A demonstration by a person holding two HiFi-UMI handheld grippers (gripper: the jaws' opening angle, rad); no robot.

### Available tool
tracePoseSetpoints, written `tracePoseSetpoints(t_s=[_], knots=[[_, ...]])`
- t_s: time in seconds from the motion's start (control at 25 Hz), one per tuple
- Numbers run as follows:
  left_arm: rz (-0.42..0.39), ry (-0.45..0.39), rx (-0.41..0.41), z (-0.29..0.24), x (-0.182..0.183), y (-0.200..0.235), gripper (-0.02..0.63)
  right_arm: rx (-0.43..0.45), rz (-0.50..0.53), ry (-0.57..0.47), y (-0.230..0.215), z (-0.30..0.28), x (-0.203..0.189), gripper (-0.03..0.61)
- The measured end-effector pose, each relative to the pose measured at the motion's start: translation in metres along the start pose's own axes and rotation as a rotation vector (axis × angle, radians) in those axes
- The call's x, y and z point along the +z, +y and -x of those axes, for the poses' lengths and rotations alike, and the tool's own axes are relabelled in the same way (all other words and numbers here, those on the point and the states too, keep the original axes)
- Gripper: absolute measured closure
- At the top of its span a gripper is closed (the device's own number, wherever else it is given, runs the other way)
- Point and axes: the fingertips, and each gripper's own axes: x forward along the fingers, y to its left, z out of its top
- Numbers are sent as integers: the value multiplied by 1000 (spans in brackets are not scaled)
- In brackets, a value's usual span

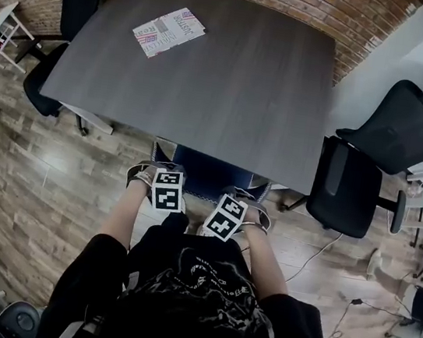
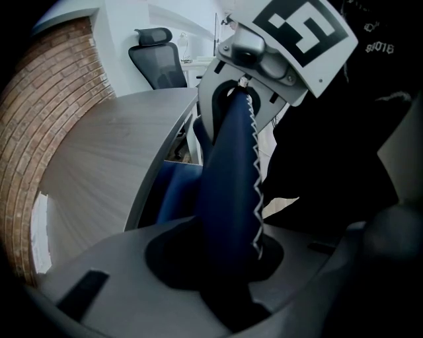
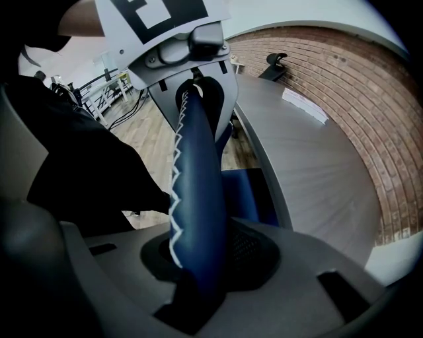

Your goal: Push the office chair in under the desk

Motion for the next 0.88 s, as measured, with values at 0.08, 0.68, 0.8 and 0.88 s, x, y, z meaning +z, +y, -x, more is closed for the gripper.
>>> tracePoseSetpoints(t_s=[0.08, 0.68, 0.8, 0.88], knots=[[-3, 0, 1, 0, 1, 4, 515, -2, -4, 0, -4, 0, 0, 482], [-17, -5, 8, 0, 3, 21, 514, -10, -13, 3, -20, -2, 2, 482], [-21, -6, 10, -2, 3, 22, 515, -10, -18, 2, -21, -3, 1, 480], [-23, -6, 8, -3, 3, 22, 515, -10, -16, 3, -22, -4, 1, 480]])
